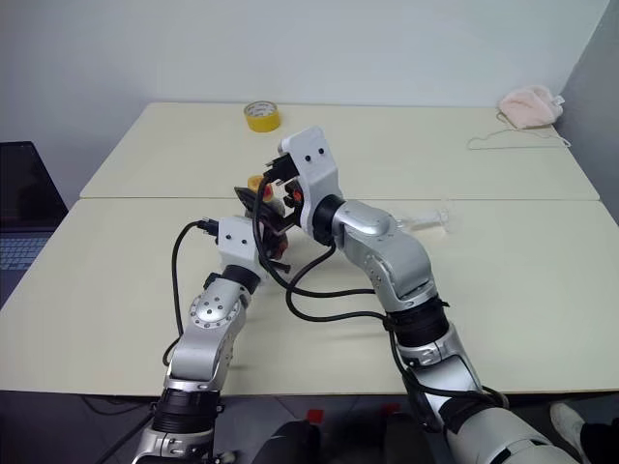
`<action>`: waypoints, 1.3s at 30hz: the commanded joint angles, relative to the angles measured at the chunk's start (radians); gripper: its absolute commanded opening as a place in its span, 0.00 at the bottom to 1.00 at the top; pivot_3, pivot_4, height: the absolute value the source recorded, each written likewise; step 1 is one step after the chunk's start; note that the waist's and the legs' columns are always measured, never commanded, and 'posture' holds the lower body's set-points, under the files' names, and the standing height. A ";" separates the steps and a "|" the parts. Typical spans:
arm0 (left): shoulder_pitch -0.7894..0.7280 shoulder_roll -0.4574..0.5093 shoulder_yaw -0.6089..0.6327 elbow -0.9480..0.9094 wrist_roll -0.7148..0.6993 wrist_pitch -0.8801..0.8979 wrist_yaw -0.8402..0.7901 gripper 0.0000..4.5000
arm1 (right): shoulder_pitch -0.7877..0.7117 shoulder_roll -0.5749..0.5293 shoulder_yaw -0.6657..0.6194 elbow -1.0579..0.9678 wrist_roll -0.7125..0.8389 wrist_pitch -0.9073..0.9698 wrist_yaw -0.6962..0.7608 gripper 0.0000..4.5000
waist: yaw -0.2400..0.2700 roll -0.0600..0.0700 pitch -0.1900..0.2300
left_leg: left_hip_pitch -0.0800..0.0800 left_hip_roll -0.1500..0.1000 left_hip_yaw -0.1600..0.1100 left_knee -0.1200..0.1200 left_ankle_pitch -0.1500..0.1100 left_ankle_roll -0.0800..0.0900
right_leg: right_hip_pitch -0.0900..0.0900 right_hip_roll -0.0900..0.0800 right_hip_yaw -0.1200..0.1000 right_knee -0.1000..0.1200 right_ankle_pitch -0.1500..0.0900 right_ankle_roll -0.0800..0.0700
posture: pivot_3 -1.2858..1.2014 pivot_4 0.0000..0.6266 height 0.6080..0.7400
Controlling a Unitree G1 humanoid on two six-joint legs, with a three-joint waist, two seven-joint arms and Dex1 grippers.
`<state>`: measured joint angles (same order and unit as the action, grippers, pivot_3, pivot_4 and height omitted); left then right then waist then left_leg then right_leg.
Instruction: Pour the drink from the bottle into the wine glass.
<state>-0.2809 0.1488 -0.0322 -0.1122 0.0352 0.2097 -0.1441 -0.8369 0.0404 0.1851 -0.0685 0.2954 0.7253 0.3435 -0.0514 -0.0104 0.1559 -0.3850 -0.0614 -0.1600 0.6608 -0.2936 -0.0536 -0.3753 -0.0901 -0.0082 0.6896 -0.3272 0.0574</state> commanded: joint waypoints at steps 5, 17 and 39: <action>-0.013 -0.002 0.007 -0.051 -0.008 -0.037 0.000 0.16 | -0.006 0.005 -0.013 -0.029 0.007 -0.015 0.004 0.79 | 0.000 0.000 0.000 | 0.000 0.000 0.000 0.000 0.000 0.000 | 0.000 0.000 0.000 0.000 0.000 0.000 | 0.52 0.24 1.00; -0.011 -0.005 0.005 -0.052 -0.007 -0.037 0.004 0.16 | 0.029 -0.006 0.009 -0.045 0.034 -0.102 0.120 0.28 | 0.000 0.000 0.000 | 0.000 0.000 0.000 0.000 0.000 0.000 | 0.000 0.000 0.000 0.000 0.000 0.000 | 0.52 0.24 1.00; -0.012 -0.015 0.004 -0.061 -0.003 -0.028 0.006 0.16 | 0.090 0.098 -0.085 0.070 0.163 -0.343 0.206 0.27 | -0.003 0.000 0.000 | 0.000 0.000 0.000 0.000 0.000 0.000 | 0.000 0.000 0.000 0.000 0.000 0.000 | 0.52 0.24 1.00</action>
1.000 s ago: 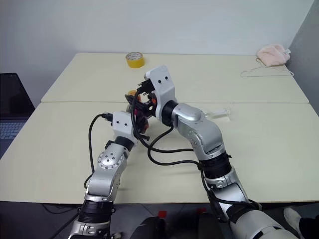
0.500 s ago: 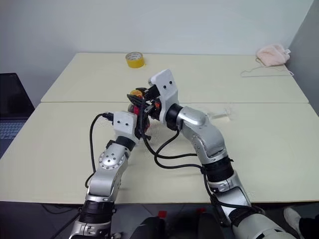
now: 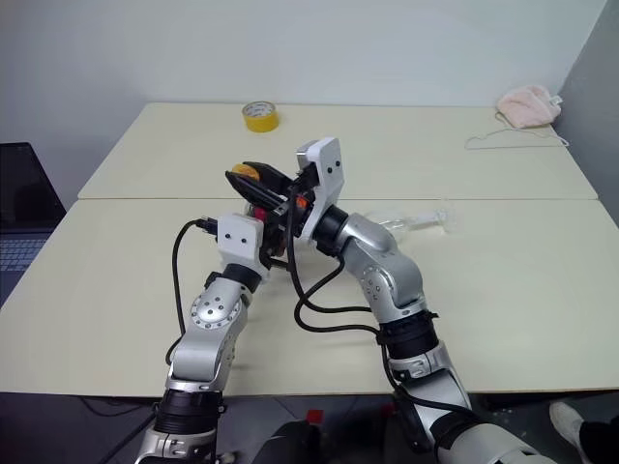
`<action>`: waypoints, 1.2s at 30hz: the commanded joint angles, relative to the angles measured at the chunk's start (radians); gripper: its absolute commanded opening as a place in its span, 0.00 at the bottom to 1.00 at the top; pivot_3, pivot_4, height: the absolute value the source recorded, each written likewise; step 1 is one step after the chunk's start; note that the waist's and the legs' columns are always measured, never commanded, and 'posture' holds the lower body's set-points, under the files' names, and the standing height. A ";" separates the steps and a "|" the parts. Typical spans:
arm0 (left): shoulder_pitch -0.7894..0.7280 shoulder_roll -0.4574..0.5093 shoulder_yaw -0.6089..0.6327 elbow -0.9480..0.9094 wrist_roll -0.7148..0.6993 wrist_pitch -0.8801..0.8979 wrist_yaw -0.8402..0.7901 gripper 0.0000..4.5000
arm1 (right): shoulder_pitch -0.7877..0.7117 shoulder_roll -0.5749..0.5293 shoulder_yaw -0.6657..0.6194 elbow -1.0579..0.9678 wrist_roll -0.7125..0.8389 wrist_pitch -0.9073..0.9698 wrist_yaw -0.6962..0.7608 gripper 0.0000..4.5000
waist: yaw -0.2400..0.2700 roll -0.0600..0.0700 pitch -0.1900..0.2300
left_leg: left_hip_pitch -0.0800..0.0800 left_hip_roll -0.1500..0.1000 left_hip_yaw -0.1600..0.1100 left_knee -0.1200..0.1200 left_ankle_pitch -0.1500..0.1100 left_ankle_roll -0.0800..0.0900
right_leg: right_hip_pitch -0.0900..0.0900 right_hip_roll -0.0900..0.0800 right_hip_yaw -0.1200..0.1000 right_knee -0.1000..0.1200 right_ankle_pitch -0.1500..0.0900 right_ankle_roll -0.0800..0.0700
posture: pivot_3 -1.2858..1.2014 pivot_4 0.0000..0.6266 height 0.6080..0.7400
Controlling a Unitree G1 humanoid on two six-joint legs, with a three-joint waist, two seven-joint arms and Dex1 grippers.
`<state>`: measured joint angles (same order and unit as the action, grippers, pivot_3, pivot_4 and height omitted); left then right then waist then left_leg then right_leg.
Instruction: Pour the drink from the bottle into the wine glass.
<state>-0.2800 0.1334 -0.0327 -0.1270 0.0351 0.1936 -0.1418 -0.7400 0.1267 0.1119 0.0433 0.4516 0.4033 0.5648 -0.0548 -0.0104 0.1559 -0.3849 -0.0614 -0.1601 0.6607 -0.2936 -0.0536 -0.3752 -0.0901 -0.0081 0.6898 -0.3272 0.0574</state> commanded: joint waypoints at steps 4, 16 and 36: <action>-0.006 -0.003 0.010 -0.057 -0.009 -0.008 0.006 0.16 | 0.053 -0.122 -0.026 -0.199 -0.067 -0.046 -0.035 0.27 | 0.006 0.000 0.000 | 0.000 0.000 0.000 0.000 0.000 0.000 | 0.000 0.000 0.000 0.000 0.000 0.000 | 0.52 0.24 1.00; -0.003 -0.028 0.044 -0.055 -0.073 -0.005 -0.001 0.16 | 0.619 -0.377 -0.190 -0.419 -0.275 -0.259 -0.184 0.27 | 0.026 -0.001 0.000 | 0.001 0.000 0.001 0.000 0.000 0.000 | 0.002 0.000 0.000 -0.001 0.000 0.000 | 0.52 0.24 1.00; -0.016 -0.018 0.043 -0.028 -0.078 -0.018 -0.005 0.16 | 0.759 -0.445 -0.310 -0.186 -0.234 -0.171 -0.186 0.55 | 0.025 -0.001 0.000 | 0.002 0.001 0.003 0.000 0.000 0.000 | 0.003 0.001 0.001 -0.002 0.000 0.000 | 0.52 0.24 1.00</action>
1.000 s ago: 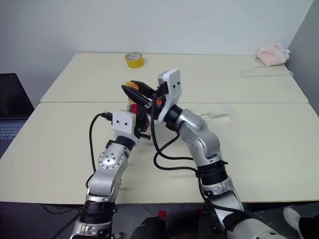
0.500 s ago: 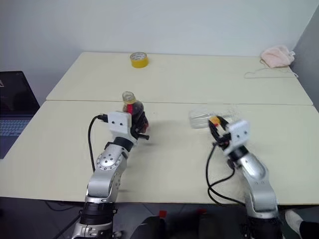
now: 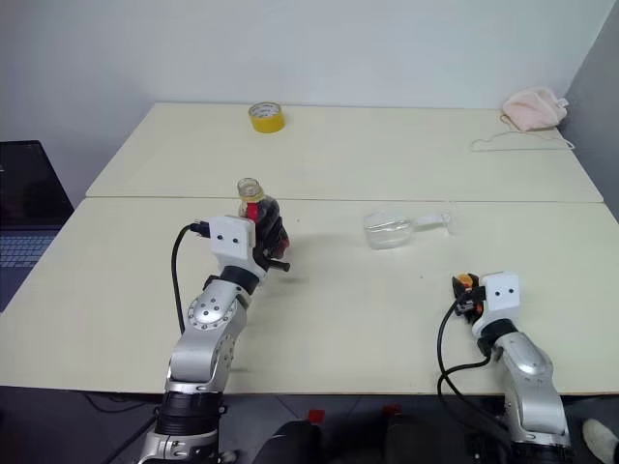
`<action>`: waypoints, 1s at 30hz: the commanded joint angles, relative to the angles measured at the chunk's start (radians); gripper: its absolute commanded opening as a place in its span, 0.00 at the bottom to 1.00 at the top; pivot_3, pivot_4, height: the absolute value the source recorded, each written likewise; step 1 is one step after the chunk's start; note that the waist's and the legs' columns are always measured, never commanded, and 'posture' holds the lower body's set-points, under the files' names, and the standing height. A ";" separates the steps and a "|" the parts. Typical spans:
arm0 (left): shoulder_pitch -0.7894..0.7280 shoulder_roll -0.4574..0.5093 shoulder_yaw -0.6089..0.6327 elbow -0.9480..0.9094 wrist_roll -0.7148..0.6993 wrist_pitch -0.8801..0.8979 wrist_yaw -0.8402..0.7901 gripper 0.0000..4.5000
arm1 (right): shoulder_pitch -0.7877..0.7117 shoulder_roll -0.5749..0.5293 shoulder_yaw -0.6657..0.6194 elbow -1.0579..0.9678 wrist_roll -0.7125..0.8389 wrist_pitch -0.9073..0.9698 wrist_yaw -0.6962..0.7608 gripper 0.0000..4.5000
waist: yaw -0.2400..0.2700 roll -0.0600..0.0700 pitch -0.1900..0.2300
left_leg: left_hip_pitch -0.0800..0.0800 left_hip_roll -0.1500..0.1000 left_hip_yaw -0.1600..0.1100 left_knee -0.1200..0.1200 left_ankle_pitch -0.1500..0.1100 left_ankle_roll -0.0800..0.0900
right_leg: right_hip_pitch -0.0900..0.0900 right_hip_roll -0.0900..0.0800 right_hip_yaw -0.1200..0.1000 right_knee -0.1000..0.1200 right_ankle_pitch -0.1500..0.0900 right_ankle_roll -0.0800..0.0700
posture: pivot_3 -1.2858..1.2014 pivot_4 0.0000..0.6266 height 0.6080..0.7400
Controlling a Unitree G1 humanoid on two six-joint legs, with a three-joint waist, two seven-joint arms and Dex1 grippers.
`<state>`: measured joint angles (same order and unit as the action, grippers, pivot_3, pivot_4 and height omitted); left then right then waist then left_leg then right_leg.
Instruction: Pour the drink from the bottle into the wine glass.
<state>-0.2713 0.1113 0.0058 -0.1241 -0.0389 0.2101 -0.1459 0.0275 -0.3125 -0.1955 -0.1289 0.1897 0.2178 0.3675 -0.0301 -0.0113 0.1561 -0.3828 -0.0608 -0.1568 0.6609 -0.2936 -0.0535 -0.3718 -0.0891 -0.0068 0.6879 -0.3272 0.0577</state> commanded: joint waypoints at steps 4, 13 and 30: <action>-0.022 0.004 0.006 -0.034 -0.004 -0.035 0.001 0.16 | -0.004 -0.014 0.001 -0.015 0.043 0.051 0.024 0.85 | 0.000 0.000 0.000 | 0.000 0.000 0.000 0.000 0.000 0.000 | 0.001 0.000 0.000 0.000 0.000 0.000 | 0.52 0.24 1.00; -0.040 0.004 0.016 -0.007 -0.015 -0.043 0.001 0.16 | 0.033 0.032 0.010 -0.107 0.007 0.035 -0.073 1.00 | 0.002 0.000 0.000 | 0.000 0.000 -0.001 0.000 0.000 0.000 | 0.001 0.000 -0.001 -0.001 0.000 0.000 | 0.52 0.24 1.00; -0.083 0.003 0.058 0.059 -0.024 -0.063 0.024 0.16 | -0.040 -0.064 0.136 -0.227 0.026 -0.069 0.075 1.00 | -0.001 0.000 0.000 | 0.000 0.000 0.000 0.001 0.000 0.000 | 0.001 0.000 -0.001 -0.001 0.000 0.000 | 0.52 0.24 1.00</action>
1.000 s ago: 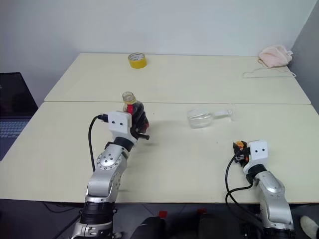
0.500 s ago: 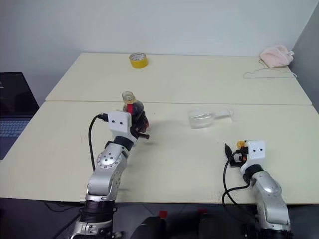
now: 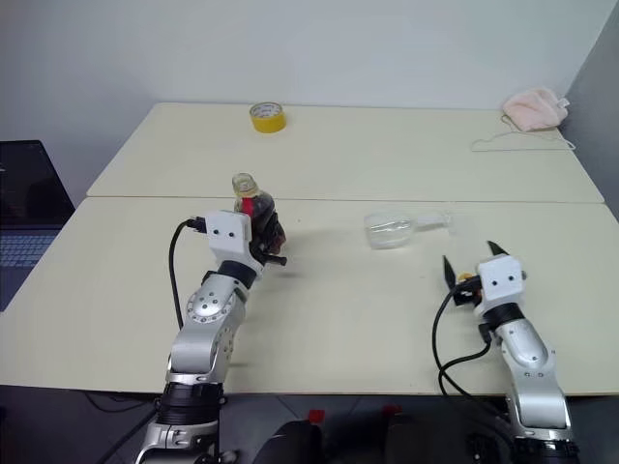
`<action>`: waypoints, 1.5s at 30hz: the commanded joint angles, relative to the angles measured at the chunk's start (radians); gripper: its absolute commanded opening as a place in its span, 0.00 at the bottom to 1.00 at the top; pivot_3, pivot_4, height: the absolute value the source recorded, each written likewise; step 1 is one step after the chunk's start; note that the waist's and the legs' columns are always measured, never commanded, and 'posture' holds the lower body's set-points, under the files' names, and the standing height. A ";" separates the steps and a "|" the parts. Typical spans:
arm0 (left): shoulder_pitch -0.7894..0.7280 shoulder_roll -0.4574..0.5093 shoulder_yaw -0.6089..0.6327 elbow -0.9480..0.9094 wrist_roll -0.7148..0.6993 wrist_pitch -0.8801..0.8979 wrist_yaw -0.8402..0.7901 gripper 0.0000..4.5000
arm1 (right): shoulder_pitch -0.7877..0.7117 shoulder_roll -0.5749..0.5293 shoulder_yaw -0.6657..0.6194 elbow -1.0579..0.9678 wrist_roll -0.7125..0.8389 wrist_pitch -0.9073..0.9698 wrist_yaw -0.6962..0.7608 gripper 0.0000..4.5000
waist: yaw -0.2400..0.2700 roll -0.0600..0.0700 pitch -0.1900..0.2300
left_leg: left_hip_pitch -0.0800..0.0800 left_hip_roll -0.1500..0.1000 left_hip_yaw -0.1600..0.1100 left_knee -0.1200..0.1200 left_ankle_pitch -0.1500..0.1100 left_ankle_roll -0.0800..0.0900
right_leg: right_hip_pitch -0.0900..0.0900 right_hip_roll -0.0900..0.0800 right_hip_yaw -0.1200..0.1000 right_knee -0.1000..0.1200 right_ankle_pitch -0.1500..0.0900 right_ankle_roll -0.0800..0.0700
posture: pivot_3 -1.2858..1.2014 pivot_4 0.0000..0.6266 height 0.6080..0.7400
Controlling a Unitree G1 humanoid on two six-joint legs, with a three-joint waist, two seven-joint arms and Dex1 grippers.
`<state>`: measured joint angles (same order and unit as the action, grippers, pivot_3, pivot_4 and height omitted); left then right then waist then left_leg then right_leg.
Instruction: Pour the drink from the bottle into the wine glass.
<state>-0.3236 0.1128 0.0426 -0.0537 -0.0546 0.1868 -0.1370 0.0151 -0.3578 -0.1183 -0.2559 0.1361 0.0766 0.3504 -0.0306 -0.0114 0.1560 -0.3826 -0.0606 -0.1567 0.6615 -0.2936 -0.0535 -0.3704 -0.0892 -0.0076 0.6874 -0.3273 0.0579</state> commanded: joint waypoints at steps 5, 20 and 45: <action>-0.044 0.012 0.042 0.012 -0.012 -0.047 0.021 0.16 | -0.039 -0.049 0.087 -0.186 0.207 0.201 0.186 1.00 | 0.002 0.000 0.000 | 0.000 -0.001 -0.001 0.000 0.000 0.000 | 0.000 0.000 -0.001 -0.001 0.000 0.000 | 0.52 0.24 1.00; -0.165 0.050 0.152 0.266 -0.067 -0.122 0.030 0.16 | -0.347 -0.053 0.259 -0.322 0.302 0.555 0.154 1.00 | 0.001 -0.002 0.001 | -0.001 -0.001 -0.003 0.001 0.000 0.000 | 0.000 -0.001 -0.002 -0.001 0.000 0.000 | 0.52 0.24 1.00; -0.345 0.093 0.141 0.707 -0.062 -0.333 -0.033 0.76 | -0.386 -0.002 0.329 -0.313 0.248 0.613 0.125 1.00 | -0.002 -0.004 0.002 | -0.002 -0.002 -0.003 0.001 0.000 0.000 | -0.002 -0.001 -0.002 0.002 0.000 0.000 | 0.52 0.24 1.00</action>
<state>-0.6613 0.1958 0.1851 0.6764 -0.1150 -0.1195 -0.1663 -0.3687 -0.3671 0.2178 -0.5240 0.3758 0.6924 0.4782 -0.0322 -0.0154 0.1576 -0.3841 -0.0621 -0.1600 0.6625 -0.2936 -0.0536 -0.3726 -0.0904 -0.0097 0.6889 -0.3270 0.0583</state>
